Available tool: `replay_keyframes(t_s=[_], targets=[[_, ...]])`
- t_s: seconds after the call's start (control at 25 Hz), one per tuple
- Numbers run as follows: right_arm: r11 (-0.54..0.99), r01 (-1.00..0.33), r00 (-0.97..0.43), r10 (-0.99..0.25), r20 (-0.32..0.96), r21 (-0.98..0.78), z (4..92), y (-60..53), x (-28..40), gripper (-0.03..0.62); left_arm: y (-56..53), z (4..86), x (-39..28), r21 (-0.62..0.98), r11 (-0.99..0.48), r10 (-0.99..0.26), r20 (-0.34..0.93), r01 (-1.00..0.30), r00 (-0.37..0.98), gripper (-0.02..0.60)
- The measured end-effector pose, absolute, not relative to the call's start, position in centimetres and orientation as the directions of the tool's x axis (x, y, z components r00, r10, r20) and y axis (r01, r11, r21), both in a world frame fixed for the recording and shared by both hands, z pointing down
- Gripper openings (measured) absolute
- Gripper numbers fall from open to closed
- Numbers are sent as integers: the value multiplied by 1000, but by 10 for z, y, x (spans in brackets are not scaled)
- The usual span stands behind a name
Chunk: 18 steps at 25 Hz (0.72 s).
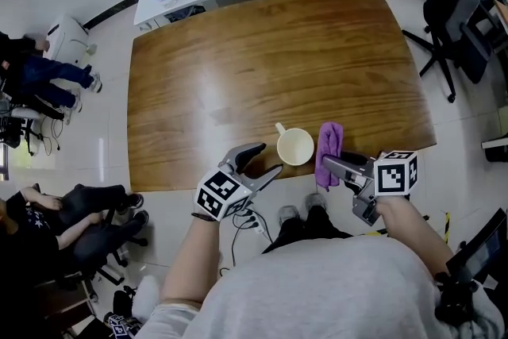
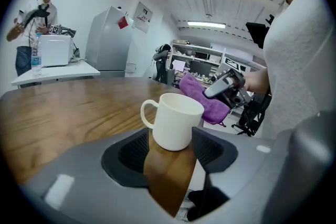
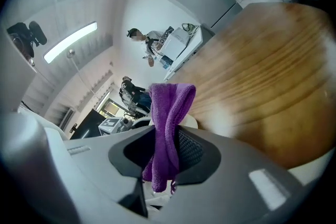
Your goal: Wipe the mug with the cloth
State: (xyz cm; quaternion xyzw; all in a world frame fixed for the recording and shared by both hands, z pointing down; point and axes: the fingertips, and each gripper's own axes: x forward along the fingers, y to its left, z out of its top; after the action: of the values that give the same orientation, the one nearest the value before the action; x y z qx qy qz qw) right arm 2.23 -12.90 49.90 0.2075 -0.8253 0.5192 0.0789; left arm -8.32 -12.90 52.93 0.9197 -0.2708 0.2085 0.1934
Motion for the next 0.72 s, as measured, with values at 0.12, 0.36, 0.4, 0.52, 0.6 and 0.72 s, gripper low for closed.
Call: replay_keyframes(t_s=[0.12, 0.36, 0.4, 0.52, 0.6, 0.72], targets=[[347, -427, -899, -265, 350, -835, 507, -124, 20, 107, -133, 530, -82, 246, -792, -394, 493, -559, 776, 245], [356, -437, -897, -242, 371, -826, 519, -125, 15, 107, -128, 527, -67, 248, -827, -338, 498, -505, 799, 208], [357, -443, -894, -238, 379, -822, 522, -126, 15, 107, -126, 526, -65, 250, -830, -333, 496, -499, 802, 198], [355, -458, -887, -234, 397, -815, 530, -130, 15, 109, -124, 525, -58, 257, -835, -321, 491, -487, 810, 199], [360, -472, -881, -231, 413, -805, 535, -134, 16, 108, -124, 525, -57, 262, -834, -318, 491, -485, 811, 198], [366, -488, -873, -219, 436, -793, 544, -142, 17, 107, -123, 526, -56, 268, -833, -316, 489, -485, 813, 199]])
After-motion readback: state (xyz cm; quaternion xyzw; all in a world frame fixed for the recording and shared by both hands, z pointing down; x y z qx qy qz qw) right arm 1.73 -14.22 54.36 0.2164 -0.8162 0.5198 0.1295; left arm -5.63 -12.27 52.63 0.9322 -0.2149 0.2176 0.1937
